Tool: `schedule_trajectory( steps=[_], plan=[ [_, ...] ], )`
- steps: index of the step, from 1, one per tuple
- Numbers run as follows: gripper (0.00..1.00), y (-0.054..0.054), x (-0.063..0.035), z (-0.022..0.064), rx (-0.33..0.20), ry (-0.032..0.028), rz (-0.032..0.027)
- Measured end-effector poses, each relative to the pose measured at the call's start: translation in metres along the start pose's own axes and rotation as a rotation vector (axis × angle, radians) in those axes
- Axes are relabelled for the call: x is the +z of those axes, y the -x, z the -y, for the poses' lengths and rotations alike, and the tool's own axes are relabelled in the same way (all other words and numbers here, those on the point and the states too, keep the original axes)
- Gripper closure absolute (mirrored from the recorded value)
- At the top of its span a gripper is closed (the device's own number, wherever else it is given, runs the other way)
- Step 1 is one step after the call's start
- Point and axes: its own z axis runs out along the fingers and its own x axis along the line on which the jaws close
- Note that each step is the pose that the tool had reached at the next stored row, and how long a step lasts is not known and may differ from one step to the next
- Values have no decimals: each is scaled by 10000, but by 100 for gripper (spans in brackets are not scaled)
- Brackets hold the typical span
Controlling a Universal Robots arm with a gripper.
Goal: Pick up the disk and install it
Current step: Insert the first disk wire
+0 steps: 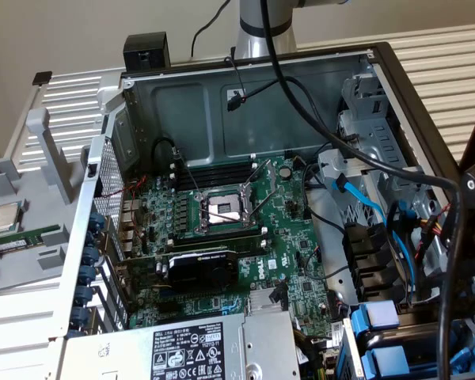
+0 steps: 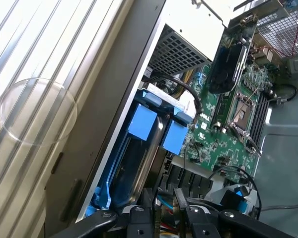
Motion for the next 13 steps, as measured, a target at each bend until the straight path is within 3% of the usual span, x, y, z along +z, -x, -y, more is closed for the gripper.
schedule_trajectory(
  steps=[13],
  plan=[
    [70,20,10,28,-111,48,22]
  ],
)
